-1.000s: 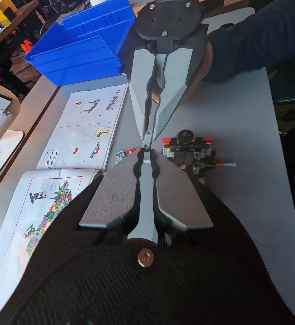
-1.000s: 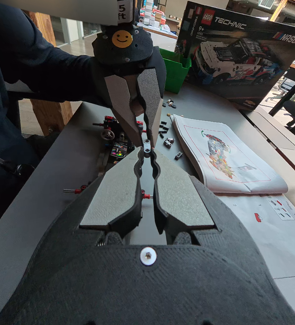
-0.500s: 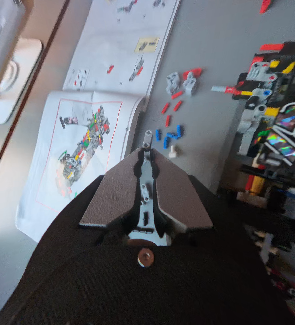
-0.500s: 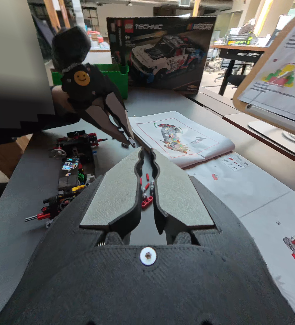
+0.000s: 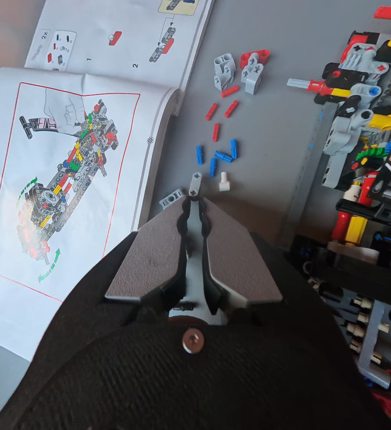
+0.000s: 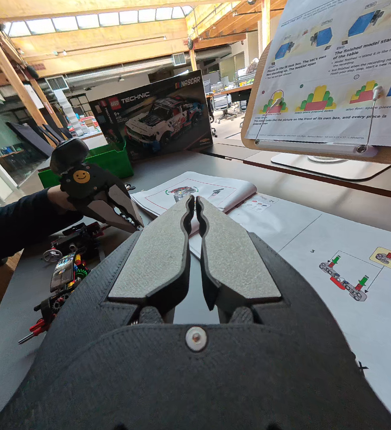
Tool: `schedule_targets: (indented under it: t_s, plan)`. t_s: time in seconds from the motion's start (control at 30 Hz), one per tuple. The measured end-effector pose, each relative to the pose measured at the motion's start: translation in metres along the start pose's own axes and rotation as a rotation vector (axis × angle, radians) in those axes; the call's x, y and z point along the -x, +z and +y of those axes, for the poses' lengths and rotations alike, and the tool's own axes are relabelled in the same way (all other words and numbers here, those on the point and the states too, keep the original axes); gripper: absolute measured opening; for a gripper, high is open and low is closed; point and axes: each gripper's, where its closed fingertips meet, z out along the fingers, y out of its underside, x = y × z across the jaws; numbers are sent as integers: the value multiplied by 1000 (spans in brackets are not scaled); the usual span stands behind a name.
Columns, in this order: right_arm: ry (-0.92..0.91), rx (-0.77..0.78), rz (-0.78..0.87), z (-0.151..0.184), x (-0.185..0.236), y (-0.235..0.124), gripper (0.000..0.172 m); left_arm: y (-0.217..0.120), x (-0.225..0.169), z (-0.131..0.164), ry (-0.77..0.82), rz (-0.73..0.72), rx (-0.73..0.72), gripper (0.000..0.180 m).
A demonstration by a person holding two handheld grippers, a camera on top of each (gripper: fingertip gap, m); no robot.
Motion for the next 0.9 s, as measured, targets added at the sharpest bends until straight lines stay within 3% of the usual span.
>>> schedule_targets:
  t_s: [0.4, 0.9]
  plan:
    - [-68, 36, 5, 5, 1, 1, 0, -11, 8, -16, -88, 4, -111, 9]
    - [-73, 72, -6, 13, -1, 3, 0, -22, 18, -13, -97, -35, -96, 11]
